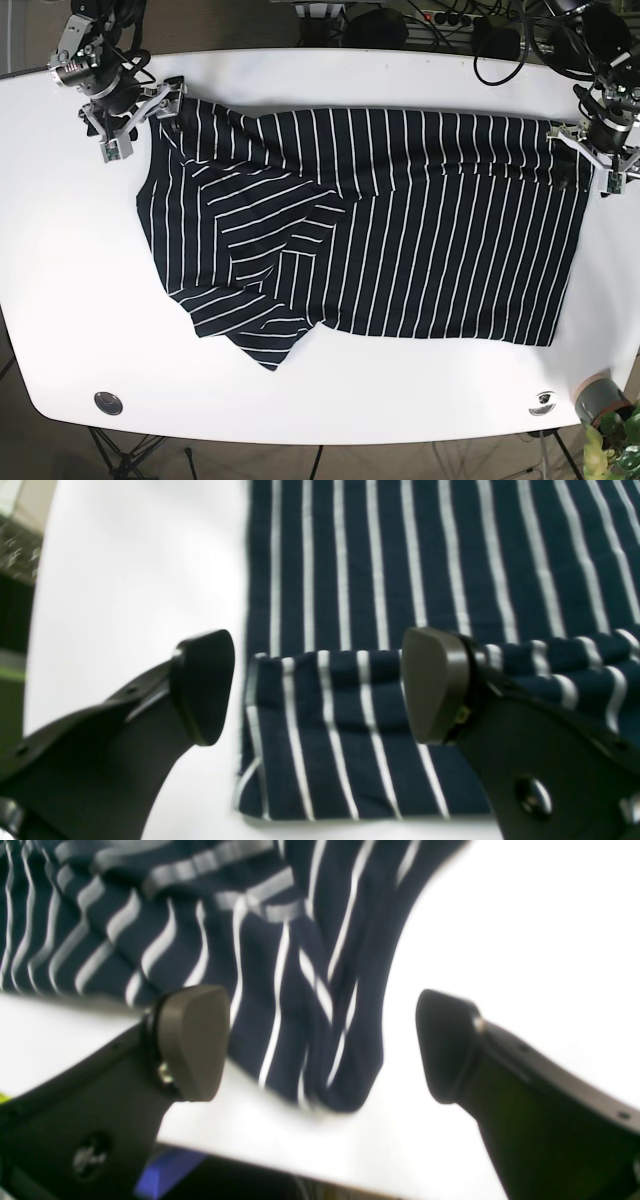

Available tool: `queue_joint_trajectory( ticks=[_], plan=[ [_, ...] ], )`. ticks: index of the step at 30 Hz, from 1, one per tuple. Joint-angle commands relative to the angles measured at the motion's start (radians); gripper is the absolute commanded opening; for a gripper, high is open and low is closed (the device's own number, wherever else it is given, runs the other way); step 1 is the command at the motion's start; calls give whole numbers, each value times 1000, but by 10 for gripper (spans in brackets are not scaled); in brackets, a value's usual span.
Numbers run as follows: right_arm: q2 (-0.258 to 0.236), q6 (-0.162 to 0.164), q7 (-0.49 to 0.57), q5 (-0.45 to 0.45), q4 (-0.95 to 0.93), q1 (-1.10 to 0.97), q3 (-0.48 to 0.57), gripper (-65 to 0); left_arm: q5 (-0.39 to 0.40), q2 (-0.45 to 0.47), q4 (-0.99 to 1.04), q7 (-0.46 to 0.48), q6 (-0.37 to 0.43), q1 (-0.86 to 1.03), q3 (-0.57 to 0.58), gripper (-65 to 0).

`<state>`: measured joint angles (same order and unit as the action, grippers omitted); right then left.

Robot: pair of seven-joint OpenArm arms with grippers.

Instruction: Fold the T-shirt properly

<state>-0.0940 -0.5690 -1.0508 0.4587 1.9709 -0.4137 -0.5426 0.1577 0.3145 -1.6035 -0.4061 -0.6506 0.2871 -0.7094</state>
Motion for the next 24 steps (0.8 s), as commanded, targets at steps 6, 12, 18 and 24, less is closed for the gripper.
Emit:
queue_joint_trajectory(
  ticks=[6,12,18,24],
  plan=[
    [6,-7,60,-90,12,-29,5,-97,16,7,65,126,119,31,-5,-172],
    [44,-18,80,-191,-15,-23,31,-97,16,15,165,154,117,30,-3,-172],
    [55,-18,96,-163,-103,-15,32,-97,16,44,225,178,117,34,-2,-172],
    [55,-62,96,-165,-163,8,31,-205,16,59,309,178,117,31,0,-172]
  ],
)
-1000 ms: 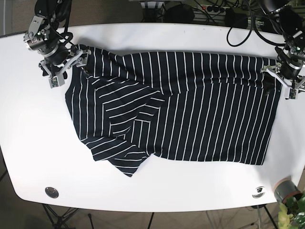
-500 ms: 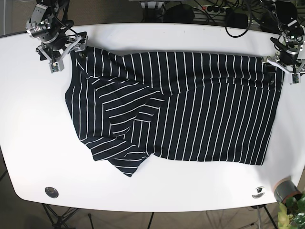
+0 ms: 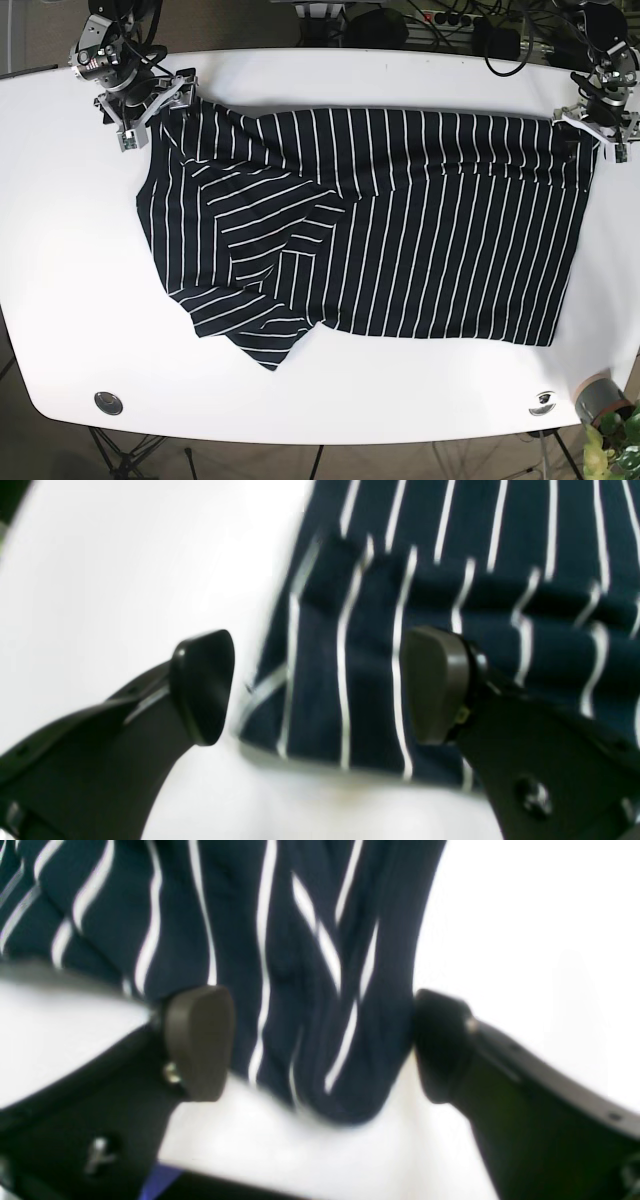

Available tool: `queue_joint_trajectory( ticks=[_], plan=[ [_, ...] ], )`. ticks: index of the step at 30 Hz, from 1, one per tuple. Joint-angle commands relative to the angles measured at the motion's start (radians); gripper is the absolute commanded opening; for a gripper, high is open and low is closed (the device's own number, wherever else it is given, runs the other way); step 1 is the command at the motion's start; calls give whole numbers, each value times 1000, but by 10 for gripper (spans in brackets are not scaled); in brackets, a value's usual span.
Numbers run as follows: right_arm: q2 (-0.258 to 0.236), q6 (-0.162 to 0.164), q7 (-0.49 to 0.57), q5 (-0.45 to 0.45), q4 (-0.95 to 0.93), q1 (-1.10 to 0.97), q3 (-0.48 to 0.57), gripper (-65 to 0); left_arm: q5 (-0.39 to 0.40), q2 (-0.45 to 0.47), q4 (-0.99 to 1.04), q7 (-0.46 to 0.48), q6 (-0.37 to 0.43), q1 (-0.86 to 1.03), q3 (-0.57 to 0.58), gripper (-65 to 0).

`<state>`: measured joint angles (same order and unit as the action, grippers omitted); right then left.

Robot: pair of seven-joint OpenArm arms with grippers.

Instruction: Fold the T-shirt properly

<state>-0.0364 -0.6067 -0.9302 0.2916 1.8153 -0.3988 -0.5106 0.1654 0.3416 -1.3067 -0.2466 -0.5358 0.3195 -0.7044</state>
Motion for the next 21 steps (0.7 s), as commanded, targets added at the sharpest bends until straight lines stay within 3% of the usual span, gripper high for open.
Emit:
queue_joint_trajectory(
  ticks=[1,6,8,12,14,16,21],
  plan=[
    [-3,-32,-25,-1,-12,-7,-1,-236,9,38,31,19,3,-3,-2,-172],
    [-1,-32,-25,-2,-7,1,-3,-384,10,44,83,19,1,-4,1,-175],
    [-1,-32,-25,-2,-7,1,-7,-450,10,44,86,19,1,-4,1,-208],
    [-7,-32,-25,-4,-7,1,-9,-607,9,44,82,13,1,2,1,-439],
    [-26,-32,-26,-1,-4,-1,-10,-621,9,44,68,10,-4,3,-1,-550],
    [-40,-37,-28,1,2,-5,-12,-621,9,41,42,-21,-31,5,-5,-603],
    [-58,-40,-26,2,28,-38,-61,-621,12,35,-49,-167,-143,34,-45,-611]
  ],
)
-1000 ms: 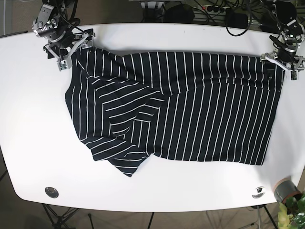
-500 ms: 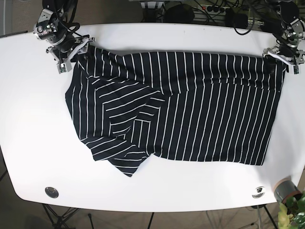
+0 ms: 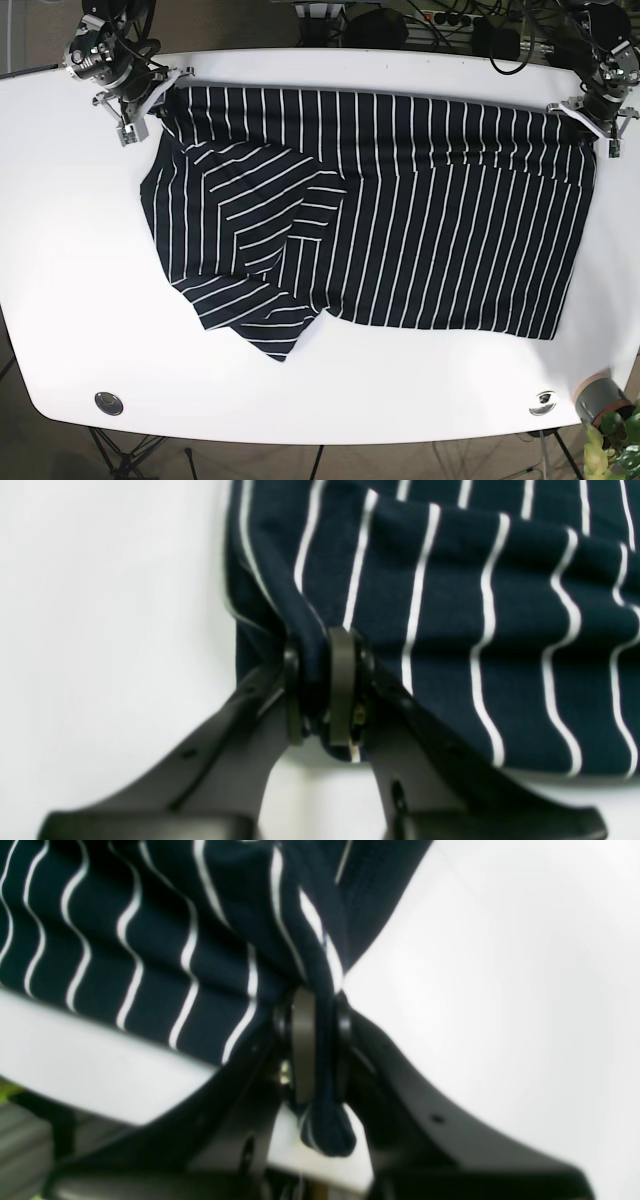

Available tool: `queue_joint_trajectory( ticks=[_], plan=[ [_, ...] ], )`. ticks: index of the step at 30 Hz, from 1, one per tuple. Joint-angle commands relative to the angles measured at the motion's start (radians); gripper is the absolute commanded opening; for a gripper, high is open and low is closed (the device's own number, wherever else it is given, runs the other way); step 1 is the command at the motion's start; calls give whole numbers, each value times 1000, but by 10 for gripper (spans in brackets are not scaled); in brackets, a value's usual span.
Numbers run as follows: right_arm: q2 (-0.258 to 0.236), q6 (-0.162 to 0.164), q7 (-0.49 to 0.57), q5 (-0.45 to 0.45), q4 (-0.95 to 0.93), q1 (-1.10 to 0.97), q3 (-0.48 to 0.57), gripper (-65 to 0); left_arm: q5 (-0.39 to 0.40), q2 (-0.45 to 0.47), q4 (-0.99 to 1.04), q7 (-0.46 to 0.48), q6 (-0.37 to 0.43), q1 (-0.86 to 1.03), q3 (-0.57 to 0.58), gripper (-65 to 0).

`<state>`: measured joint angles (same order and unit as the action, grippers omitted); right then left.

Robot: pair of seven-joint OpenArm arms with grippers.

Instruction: Fold the T-shirt properly

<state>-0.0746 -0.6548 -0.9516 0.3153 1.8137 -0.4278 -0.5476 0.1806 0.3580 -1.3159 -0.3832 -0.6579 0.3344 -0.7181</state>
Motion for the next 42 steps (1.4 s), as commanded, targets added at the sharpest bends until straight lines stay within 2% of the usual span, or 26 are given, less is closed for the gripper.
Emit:
queue_joint_trajectory(
  ticks=[1,7,14,17,19,22,23,25,30,31,36,39,42],
  plan=[
    [-21,7,-7,-21,31,-10,-25,-621,-3,16,-50,-44,-35,24,-42,-611],
    [-46,-29,-10,-21,47,-36,-36,-621,-10,-33,-126,-66,-40,73,-120,-608],
    [-55,-27,-10,-26,45,-42,-88,-617,-6,-37,-205,-67,-40,160,-122,-604],
    [-55,-27,-11,-26,45,-29,-96,-569,-5,-38,-208,-67,-40,173,-120,-532],
    [-55,-27,-11,-28,45,-27,-96,-534,-3,-38,-212,-72,-40,174,-120,-439],
    [-55,-26,-11,-28,50,-27,-98,-476,-2,-38,-242,-141,-40,174,-128,-319],
    [-55,-24,-11,-28,53,-27,-98,-438,-2,-37,-258,-178,-40,173,-130,-281],
    [-55,-21,-11,-28,54,-29,-99,-350,0,-32,-276,-219,-40,170,-130,-268],
    [-50,-27,-11,-20,76,-29,-99,-94,1,-30,-285,-227,-40,164,-128,-268],
    [-47,-27,-11,-20,85,-29,-99,-68,1,-29,-287,-227,-40,159,-128,-268],
    [-44,-29,-10,-15,136,-15,-98,-52,1,-30,-339,-259,-40,93,-131,-268],
    [-54,-29,-11,48,148,8,-99,-52,4,-30,-365,-325,-40,67,-148,-268],
    [-67,-24,-11,83,148,33,-95,-52,43,-30,-367,-351,-40,16,-162,-268]
  ],
)
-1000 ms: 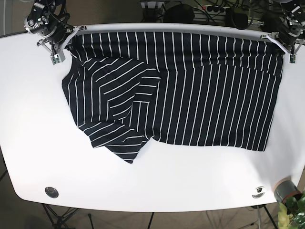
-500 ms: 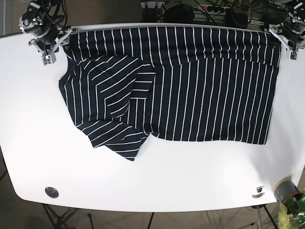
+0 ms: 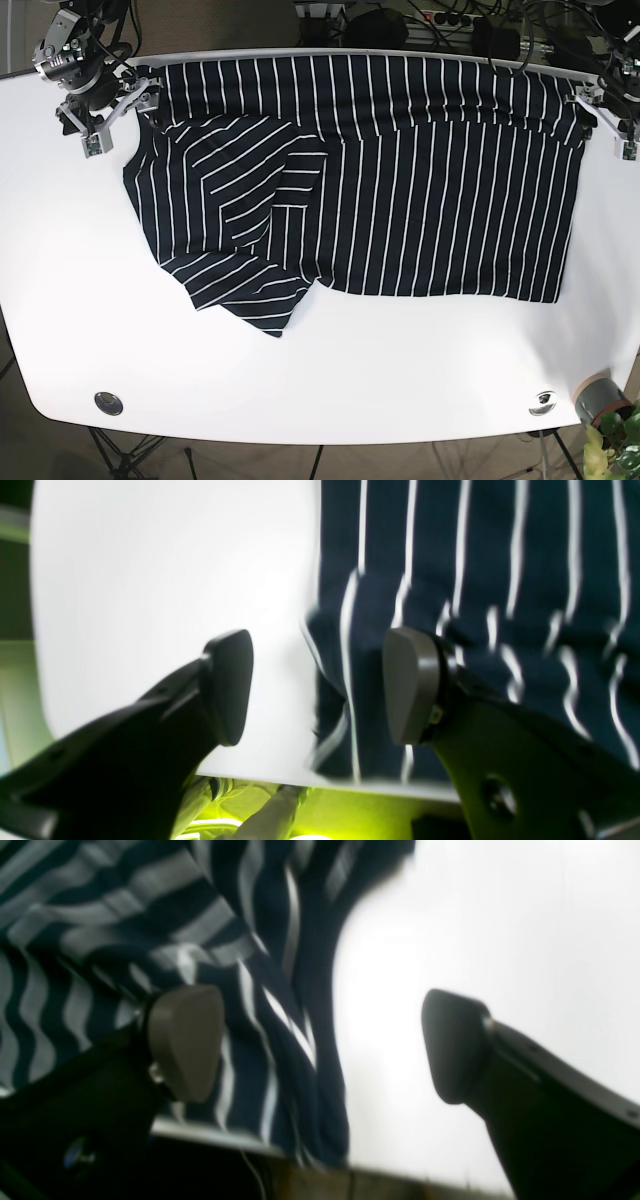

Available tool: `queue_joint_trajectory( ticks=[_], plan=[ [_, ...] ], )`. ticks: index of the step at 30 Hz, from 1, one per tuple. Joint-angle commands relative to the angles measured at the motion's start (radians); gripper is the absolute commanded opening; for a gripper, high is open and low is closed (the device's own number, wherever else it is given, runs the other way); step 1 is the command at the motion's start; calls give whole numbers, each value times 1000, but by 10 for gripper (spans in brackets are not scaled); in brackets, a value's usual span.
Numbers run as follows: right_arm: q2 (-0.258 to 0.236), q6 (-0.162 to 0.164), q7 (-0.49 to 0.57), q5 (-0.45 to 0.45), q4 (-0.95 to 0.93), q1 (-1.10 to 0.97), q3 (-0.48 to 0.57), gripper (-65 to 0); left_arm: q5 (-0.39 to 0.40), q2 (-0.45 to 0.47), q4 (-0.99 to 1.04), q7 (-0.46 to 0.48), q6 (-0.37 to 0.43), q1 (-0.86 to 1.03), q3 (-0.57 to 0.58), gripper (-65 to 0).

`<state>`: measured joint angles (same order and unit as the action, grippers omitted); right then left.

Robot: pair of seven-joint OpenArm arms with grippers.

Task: Fold the T-shirt properly
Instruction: 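Reach both grippers down to the shirt's middle and grasp it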

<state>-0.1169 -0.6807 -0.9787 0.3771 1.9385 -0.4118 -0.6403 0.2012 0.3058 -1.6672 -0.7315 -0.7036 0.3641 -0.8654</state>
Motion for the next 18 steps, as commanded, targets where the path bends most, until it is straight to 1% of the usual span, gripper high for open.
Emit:
queue_joint_trajectory(
  ticks=[1,3,6,8,12,16,18],
  plan=[
    [-33,5,16,26,23,41,1,-52,40,22,-6,-9,5,-35,-10,-268],
    [-34,6,16,23,20,72,1,-52,54,22,3,-12,5,-55,-7,-268],
    [-33,6,-1,-5,20,121,1,-52,57,23,-4,-12,5,-67,27,-268],
    [-33,6,-30,-34,20,164,1,-52,57,23,-15,-12,5,-70,36,-268],
    [-31,6,-39,-86,11,230,7,-52,54,20,-6,-10,5,-124,42,-268],
    [-31,9,-52,-137,-35,310,72,-52,54,17,20,-9,5,-196,50,-268],
    [-31,22,-61,-186,-54,356,103,-52,54,20,58,-4,5,-242,73,-268]
  ],
)
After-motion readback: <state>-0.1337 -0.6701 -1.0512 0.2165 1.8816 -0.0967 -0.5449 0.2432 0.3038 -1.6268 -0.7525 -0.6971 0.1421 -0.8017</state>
